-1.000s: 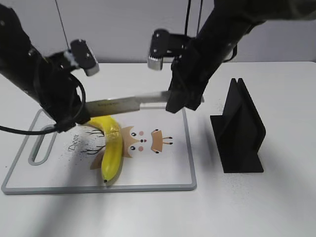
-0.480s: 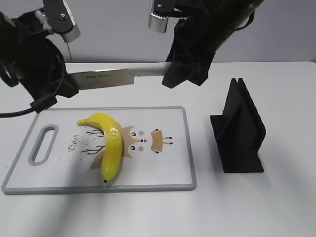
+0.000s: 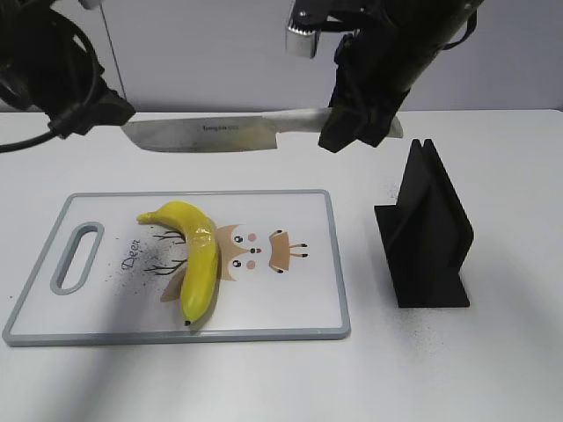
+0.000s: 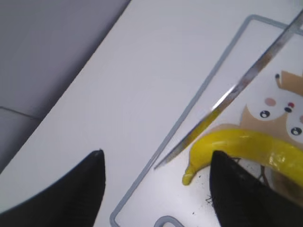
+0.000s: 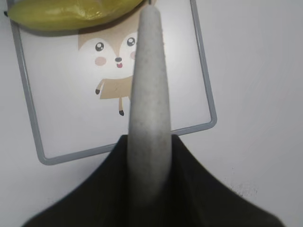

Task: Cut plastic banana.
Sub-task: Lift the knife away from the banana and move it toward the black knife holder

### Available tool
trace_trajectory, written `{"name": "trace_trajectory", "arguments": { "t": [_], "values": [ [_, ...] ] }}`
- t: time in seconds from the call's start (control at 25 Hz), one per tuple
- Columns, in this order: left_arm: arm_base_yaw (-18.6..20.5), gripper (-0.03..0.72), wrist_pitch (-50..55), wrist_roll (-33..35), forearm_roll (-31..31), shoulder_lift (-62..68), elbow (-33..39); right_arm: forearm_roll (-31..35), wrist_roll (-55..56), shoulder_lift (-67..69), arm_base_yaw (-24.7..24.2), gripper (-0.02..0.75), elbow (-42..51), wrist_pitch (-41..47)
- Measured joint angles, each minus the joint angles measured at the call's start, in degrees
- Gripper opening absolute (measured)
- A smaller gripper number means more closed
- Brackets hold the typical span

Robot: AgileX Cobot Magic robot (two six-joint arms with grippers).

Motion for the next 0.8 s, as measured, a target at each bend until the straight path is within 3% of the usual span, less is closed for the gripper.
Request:
{"name": "trace_trajectory", "arguments": {
  "t": [0.2,0.32,0.44,0.64,0.8],
  "values": [
    [6.0,0.657,2.7,-16.9,2.0,-1.6,-0.8,-2.7,13.8,0.0,0.0,0.16,-5.2,3.8],
    [9.7,0.638,11.4,-32.2,9.0,-1.1,-5.3,-6.2,26.5,0.0,0.0,0.16,-9.0,5.0],
    [12.1,0.609,22.8,-43.2,15.4,-0.1,-11.9,-8.5,37.9,0.0,-0.1,0.16,-12.9,6.9],
    [13.7,0.583,38.1,-49.3,19.3,-0.8,-16.4,-11.4,53.3,-1.1,-0.2,0.16,-14.5,13.0],
    [13.7,0.581,39.5,-50.0,19.8,-6.7,-10.8,-15.0,63.7,-7.6,-0.6,0.16,-7.0,10.9]
  ]
}}
